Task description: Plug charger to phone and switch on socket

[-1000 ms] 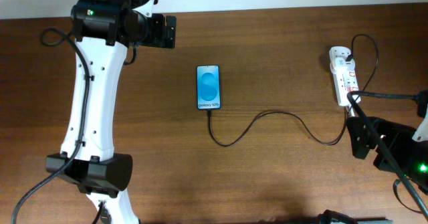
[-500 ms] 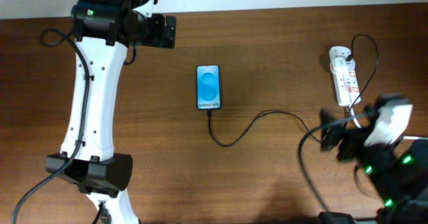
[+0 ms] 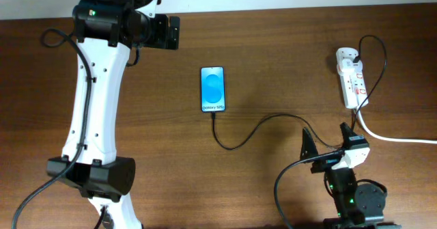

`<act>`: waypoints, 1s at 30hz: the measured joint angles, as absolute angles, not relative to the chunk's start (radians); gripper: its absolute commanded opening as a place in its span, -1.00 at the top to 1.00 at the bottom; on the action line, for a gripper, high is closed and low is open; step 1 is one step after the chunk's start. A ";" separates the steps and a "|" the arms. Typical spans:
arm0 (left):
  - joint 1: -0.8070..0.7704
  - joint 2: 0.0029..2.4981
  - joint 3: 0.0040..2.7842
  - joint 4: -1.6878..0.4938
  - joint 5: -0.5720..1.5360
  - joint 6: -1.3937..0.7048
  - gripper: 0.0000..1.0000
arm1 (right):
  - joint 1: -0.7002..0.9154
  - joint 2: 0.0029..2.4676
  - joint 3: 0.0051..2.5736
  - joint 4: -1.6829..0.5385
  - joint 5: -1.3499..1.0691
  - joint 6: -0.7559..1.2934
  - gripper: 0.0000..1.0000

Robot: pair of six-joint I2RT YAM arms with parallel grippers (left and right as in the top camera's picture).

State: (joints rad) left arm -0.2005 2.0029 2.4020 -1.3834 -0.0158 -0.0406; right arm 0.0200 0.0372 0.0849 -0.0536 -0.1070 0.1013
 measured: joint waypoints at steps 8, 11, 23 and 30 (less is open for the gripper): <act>-0.200 2.003 2.402 -1.385 -0.016 -0.041 -0.99 | 0.029 0.015 0.014 -0.073 -0.068 0.129 -0.97; -0.200 2.003 2.402 -1.385 -0.016 -0.041 -0.99 | 0.029 0.015 0.014 -0.073 -0.067 0.130 -0.97; -0.200 2.003 2.402 -1.384 -0.016 -0.041 -0.99 | 0.029 0.015 0.014 -0.073 -0.067 0.131 -0.97; -0.199 1.982 2.342 -1.346 -0.016 -0.041 -0.99 | 0.029 0.015 0.014 -0.073 -0.067 0.131 -0.97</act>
